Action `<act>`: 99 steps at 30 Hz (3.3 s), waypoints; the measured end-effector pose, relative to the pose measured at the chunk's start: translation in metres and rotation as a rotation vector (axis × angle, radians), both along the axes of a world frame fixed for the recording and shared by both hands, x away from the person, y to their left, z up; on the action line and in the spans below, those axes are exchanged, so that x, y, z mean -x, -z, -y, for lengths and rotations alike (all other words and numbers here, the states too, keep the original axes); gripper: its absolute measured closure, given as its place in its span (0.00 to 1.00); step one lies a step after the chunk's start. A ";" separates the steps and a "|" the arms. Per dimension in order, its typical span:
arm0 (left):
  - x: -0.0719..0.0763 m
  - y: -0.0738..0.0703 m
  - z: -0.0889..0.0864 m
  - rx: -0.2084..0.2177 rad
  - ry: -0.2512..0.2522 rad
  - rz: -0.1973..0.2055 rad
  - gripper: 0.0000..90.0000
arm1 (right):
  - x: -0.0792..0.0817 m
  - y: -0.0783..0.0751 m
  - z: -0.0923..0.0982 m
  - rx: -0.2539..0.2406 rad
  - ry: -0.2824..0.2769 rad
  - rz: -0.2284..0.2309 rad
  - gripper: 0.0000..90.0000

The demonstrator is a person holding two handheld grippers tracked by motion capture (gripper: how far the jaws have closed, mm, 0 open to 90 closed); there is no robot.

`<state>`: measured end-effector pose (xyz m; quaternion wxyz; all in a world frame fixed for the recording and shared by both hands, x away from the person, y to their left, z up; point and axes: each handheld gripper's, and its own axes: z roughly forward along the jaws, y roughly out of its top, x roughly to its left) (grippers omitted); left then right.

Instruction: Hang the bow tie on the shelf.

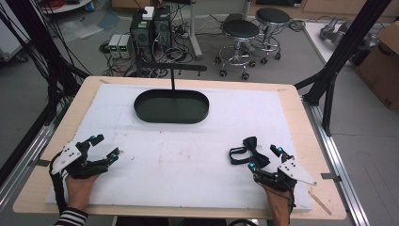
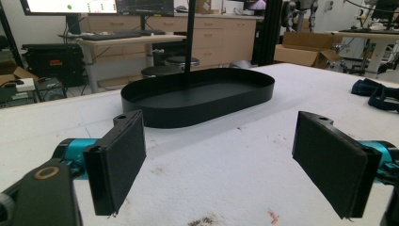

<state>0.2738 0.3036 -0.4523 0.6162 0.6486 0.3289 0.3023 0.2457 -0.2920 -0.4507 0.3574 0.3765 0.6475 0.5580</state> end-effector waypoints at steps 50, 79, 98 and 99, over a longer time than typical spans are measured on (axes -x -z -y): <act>0.000 0.000 0.000 -0.009 0.003 0.006 0.20 | -0.040 -0.031 0.025 0.162 0.018 -0.563 0.39; 0.001 0.000 0.001 -0.014 0.003 0.007 0.20 | -0.041 -0.016 0.020 0.224 -0.025 -0.689 0.64; 0.000 0.000 0.001 -0.013 0.004 0.005 0.20 | -0.038 -0.019 0.013 0.230 -0.034 -0.683 0.90; 0.000 0.000 0.001 -0.013 0.005 0.006 0.20 | -0.038 -0.020 0.012 0.230 -0.034 -0.674 0.90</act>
